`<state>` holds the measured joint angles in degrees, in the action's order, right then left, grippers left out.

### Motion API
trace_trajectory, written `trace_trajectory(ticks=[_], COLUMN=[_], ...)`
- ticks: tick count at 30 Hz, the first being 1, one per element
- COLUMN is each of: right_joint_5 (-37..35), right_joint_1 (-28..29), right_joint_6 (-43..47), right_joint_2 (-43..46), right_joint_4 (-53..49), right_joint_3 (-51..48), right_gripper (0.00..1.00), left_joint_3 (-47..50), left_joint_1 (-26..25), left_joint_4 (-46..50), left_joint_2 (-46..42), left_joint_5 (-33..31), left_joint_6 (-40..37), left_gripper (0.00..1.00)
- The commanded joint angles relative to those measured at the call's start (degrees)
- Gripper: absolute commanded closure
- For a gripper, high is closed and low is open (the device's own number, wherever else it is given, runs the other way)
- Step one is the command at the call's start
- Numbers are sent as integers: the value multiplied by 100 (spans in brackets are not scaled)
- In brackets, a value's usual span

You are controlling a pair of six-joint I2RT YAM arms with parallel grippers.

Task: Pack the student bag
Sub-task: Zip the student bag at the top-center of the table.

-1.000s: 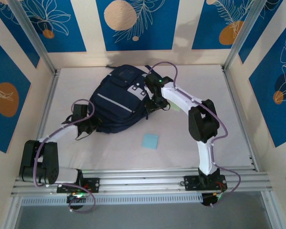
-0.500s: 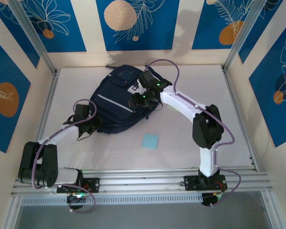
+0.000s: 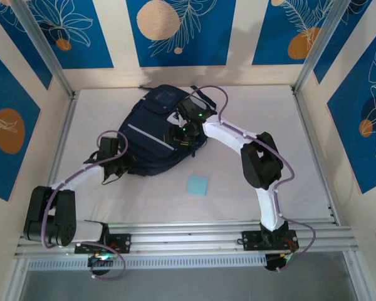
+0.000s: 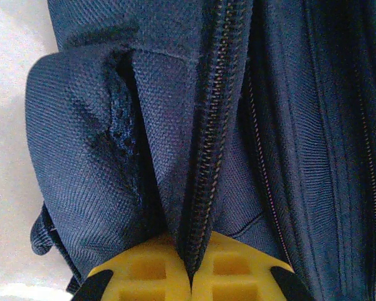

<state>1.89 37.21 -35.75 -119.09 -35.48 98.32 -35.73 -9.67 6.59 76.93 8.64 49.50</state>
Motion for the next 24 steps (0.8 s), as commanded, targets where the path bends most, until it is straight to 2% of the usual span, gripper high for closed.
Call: trace_trajectory(ticks=[1,3,7,11,14,18,22,24], right_joint_5=[255,61,258,128,184,-310,-400,-413], right_joint_1=[242,341,449,525,481,317,58,-65], right_joint_6=[-205,-381,-816,-857,-747,-467,-176,-63], right_joint_2=[-40,69,302,496,619,851,871,803], right_joint_4=[164,183,560,656,699,490,381,432], right_joint_3=[-81,-335,-855,-996,-959,-927,-830,-785], right_gripper=[33,33,33,33,32,32,32,27], left_joint_3=[-46,-39,-61,-57,-42,-23,-16,-34], left_joint_1=[-157,-197,-272,-290,-291,-297,-305,-305], left_joint_4=[-258,-322,-370,-365,-359,-328,-328,-340], left_joint_2=[-150,-155,-147,-143,-137,-194,-182,-152], left_joint_5=[86,54,21,15,14,-13,-21,5], left_joint_6=[80,143,175,174,174,168,171,167], left_gripper=[100,100,100,100,100,100,100,100])
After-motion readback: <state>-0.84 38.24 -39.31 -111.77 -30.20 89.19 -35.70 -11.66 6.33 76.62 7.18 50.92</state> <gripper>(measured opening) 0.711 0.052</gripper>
